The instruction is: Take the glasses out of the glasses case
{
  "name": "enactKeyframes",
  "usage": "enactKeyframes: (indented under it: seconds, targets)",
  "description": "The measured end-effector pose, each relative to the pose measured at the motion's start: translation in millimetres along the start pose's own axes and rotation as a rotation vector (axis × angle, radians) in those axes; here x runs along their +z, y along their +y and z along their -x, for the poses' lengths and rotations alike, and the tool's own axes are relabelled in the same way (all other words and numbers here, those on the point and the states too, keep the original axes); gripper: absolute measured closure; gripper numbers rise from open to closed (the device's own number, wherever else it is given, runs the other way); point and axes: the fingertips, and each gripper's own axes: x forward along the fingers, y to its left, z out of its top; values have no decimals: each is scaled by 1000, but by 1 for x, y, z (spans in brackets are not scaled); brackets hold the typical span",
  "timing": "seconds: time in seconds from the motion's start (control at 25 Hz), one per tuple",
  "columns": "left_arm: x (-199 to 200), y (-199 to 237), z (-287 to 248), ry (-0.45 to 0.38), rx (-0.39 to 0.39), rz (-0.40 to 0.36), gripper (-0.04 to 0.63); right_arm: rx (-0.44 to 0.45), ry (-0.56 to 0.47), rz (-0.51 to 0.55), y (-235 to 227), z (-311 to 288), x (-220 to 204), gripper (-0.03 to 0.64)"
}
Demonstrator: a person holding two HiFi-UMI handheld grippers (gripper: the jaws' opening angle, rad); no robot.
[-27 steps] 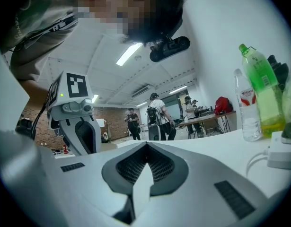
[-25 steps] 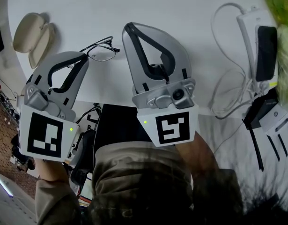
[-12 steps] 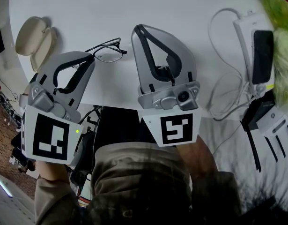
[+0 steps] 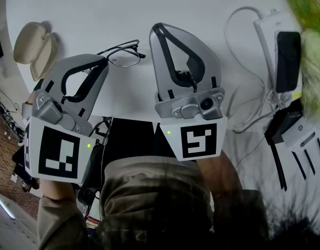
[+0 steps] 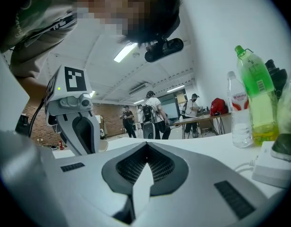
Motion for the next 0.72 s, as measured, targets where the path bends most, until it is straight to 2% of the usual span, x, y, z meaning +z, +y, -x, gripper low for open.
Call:
enactKeyframes:
  seconds: [0.28,0.52,0.72]
  targets:
    - [3,-10,-10,13,-12,30,577,-11,10,-12,-18,5,-5,604]
    - [9,-14,-16,11,-34,4,577,-31,0,-51,-26,10,-2,604]
    - [11,-16,-22,9,-58,1,577,-44,-2,-33,-29,11,-2,604]
